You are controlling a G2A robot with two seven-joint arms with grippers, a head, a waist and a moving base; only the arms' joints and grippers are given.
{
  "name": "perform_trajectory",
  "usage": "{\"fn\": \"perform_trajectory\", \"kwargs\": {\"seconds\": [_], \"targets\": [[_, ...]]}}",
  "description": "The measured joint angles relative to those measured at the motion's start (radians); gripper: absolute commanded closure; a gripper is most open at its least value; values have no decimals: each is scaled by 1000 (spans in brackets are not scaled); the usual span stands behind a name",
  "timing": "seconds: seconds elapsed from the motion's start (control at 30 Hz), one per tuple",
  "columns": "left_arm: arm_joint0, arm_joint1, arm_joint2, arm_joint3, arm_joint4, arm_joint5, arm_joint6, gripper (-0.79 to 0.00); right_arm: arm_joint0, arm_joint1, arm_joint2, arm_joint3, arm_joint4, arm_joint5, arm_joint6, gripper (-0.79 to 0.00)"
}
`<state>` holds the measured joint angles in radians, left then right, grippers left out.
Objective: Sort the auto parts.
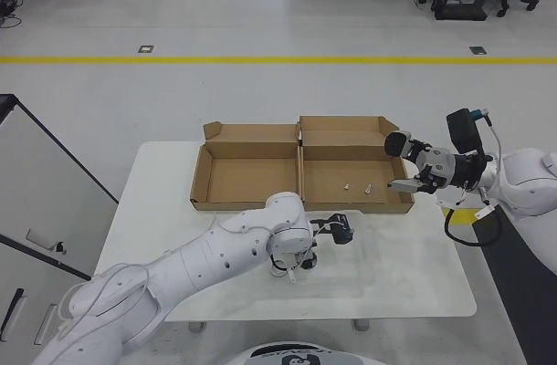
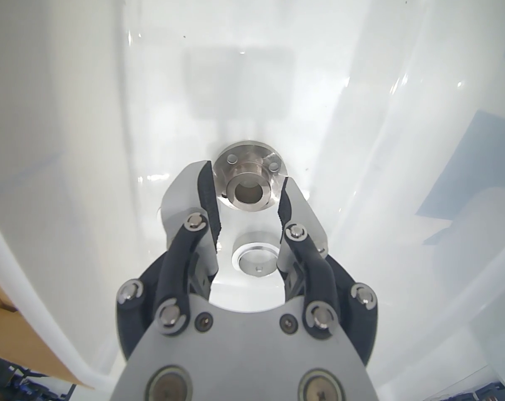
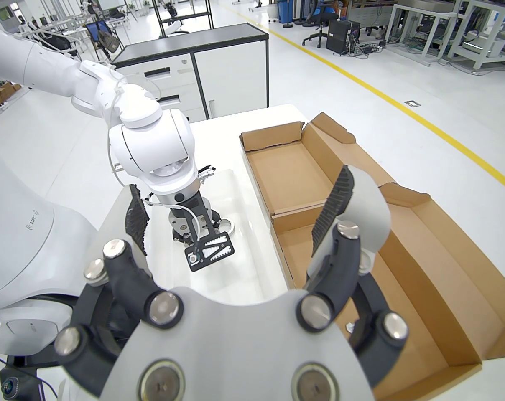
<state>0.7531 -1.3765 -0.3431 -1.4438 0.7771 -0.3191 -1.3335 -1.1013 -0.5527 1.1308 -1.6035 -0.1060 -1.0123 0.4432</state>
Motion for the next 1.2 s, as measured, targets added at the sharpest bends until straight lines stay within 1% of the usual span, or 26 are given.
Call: {"fn": "perform_trajectory", "kwargs": {"seconds": [0.17, 0.4, 0.93, 1.2], "targets": [[5, 0, -4, 5, 7, -7, 2, -336, 0, 0, 0, 0, 0, 0, 0, -785], [12, 2, -13, 10, 15, -13, 0, -345, 0, 0, 0, 0, 0, 0, 0, -785], [29, 1, -21, 9, 21, -22, -2, -314, 0, 0, 0, 0, 0, 0, 0, -785], [30, -3, -24, 12, 27, -21, 2, -326, 0, 0, 0, 0, 0, 0, 0, -785]]}}
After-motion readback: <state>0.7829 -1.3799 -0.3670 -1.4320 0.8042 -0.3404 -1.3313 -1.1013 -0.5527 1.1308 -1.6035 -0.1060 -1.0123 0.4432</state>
